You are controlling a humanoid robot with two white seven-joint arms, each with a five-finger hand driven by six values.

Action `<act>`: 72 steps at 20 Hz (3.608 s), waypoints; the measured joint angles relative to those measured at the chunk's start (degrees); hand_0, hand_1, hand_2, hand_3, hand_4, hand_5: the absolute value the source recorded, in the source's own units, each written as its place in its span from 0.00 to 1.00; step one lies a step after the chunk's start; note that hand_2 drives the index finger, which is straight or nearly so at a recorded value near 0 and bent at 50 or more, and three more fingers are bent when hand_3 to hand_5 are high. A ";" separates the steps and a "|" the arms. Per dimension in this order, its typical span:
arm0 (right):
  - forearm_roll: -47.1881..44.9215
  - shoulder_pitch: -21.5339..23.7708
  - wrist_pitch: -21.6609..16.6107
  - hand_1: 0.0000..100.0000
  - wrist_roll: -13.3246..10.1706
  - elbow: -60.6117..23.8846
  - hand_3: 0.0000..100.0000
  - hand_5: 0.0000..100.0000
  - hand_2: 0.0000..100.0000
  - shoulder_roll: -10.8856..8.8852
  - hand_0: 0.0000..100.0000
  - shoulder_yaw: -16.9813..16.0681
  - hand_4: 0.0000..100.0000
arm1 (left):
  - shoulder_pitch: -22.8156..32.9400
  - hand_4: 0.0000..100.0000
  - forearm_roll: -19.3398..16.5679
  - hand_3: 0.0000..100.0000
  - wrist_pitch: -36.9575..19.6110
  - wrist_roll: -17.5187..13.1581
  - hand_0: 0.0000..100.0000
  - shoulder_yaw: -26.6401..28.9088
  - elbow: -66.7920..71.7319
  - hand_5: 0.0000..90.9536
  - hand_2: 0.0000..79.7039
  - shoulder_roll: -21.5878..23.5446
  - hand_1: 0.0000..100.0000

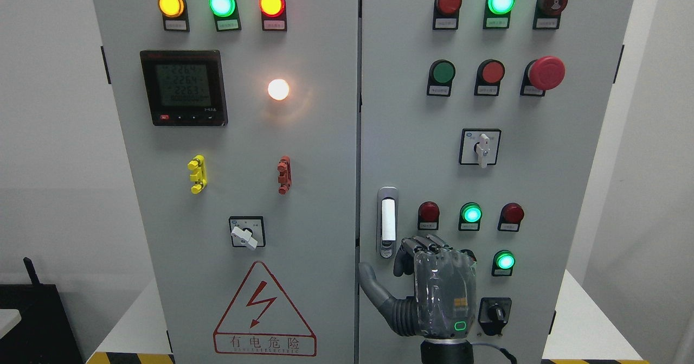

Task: Release door handle

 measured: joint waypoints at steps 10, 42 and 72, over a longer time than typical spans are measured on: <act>-0.33 -0.13 0.07 0.59 -0.17 1.08 0.95 0.91 0.85 0.34 0.17 -0.42 0.85 | 0.00 0.00 0.00 0.00 0.00 0.00 0.12 0.00 0.00 0.00 0.00 0.00 0.39; -2.22 -4.97 1.26 0.61 0.52 4.36 0.98 0.91 0.86 0.61 0.25 -1.78 0.86 | 0.00 0.00 0.00 0.00 0.00 0.09 0.12 0.00 0.00 0.00 0.00 0.00 0.39; -2.25 -4.98 1.26 0.65 0.17 4.87 1.00 0.93 0.87 0.59 0.37 -2.39 0.88 | 0.00 0.00 0.00 0.00 0.00 -0.02 0.12 0.00 0.00 0.00 0.00 0.00 0.39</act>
